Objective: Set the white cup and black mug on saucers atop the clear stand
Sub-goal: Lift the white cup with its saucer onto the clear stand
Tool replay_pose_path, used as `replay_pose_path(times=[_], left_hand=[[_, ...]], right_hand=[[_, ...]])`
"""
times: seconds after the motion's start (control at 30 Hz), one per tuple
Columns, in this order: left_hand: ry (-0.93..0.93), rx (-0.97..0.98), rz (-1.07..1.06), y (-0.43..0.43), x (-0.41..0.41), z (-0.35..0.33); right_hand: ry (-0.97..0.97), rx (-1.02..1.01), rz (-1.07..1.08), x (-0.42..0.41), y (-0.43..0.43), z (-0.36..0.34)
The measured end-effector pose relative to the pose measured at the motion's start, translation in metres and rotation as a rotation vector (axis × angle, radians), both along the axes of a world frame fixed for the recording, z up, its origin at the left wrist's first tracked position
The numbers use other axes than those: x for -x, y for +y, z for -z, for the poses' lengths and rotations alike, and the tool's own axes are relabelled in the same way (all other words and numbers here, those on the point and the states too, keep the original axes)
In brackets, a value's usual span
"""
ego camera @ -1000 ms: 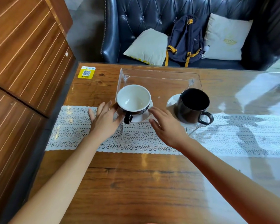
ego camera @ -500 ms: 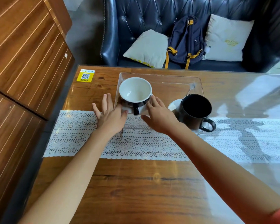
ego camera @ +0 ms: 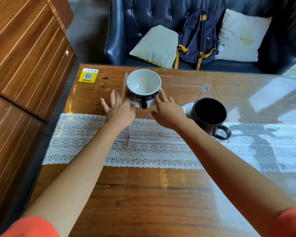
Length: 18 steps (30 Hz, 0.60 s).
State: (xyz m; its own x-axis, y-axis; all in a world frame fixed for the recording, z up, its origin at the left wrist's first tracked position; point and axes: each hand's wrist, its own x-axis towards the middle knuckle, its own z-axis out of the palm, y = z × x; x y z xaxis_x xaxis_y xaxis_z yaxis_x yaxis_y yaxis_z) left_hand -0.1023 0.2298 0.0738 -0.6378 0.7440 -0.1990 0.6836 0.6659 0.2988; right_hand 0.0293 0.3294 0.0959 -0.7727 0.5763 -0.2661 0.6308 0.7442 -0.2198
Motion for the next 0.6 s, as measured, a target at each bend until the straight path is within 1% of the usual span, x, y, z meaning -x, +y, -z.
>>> replay_pose_path(times=[0.2,0.3,0.43,0.5,0.57,0.6], left_hand=[[-0.038,-0.044,-0.028,0.001,-0.002,0.005],[-0.071,-0.123,-0.041,-0.001,-0.002,0.006],[-0.118,-0.21,-0.058,-0.019,-0.012,0.007],[-0.089,-0.264,-0.044,-0.033,-0.024,0.004],[-0.05,-0.391,-0.023,-0.046,-0.039,-0.006],[-0.034,-0.468,0.004,-0.051,-0.048,-0.012]], right_hand=[[0.004,-0.009,-0.001,-0.003,0.001,0.005],[0.012,0.005,0.004,-0.005,-0.001,0.004],[0.055,0.073,0.046,-0.016,-0.012,-0.006],[0.106,0.071,0.051,-0.032,-0.021,-0.018],[0.213,0.03,0.035,-0.054,-0.028,-0.035],[0.296,0.005,0.032,-0.067,-0.029,-0.045]])
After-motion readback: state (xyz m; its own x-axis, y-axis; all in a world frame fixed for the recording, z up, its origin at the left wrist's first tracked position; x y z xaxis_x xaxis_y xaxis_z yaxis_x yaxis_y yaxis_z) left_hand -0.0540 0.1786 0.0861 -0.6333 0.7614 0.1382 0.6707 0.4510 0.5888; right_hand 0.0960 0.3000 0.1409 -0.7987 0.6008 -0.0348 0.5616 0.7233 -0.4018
